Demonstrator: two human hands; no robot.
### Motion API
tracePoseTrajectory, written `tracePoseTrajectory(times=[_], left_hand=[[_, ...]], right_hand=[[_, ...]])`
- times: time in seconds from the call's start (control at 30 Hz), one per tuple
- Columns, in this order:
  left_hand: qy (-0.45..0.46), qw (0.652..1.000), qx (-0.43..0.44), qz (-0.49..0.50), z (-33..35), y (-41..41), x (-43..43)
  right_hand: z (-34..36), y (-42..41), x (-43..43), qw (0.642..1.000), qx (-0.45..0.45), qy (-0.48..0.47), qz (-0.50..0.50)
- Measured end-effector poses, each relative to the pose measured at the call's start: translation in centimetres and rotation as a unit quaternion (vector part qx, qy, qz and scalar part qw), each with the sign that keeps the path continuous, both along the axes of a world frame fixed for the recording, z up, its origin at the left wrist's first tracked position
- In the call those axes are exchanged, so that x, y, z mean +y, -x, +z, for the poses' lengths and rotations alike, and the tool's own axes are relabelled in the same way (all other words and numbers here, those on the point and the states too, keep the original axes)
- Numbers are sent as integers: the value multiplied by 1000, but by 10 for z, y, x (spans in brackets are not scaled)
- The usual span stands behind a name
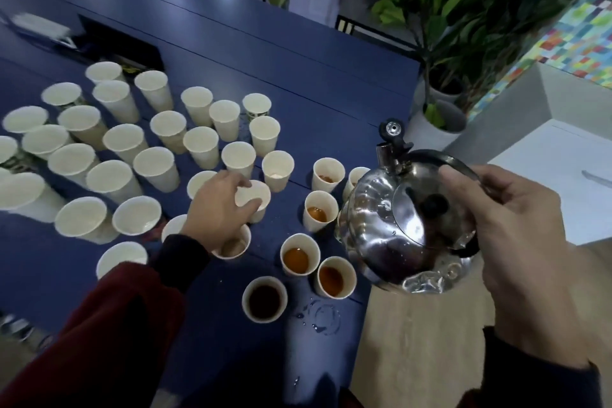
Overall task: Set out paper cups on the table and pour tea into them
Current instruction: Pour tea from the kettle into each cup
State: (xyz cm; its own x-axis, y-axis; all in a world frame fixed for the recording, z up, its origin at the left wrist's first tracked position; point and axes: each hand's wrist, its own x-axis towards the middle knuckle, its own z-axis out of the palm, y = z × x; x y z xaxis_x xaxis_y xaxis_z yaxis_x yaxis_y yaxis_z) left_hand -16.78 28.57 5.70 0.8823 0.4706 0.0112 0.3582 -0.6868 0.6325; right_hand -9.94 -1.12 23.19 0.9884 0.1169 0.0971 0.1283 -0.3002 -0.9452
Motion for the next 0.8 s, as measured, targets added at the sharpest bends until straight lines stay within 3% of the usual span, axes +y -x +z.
tracePoseTrajectory(times=[0.1, 0.3, 0.53, 0.8], left_hand=[[-3, 999, 18, 30, -10, 43, 7], [-14, 1000, 19, -12, -37, 85, 13], [30, 995, 14, -99, -55, 88, 21], [-199, 964, 63, -166, -43, 66, 34]], right_hand=[[-8, 26, 6, 1000, 17, 1, 5], [-20, 81, 37, 999, 42, 25, 18], [-25, 133, 91, 992, 65, 16, -103], [-34, 173, 125, 987, 37, 49, -146]])
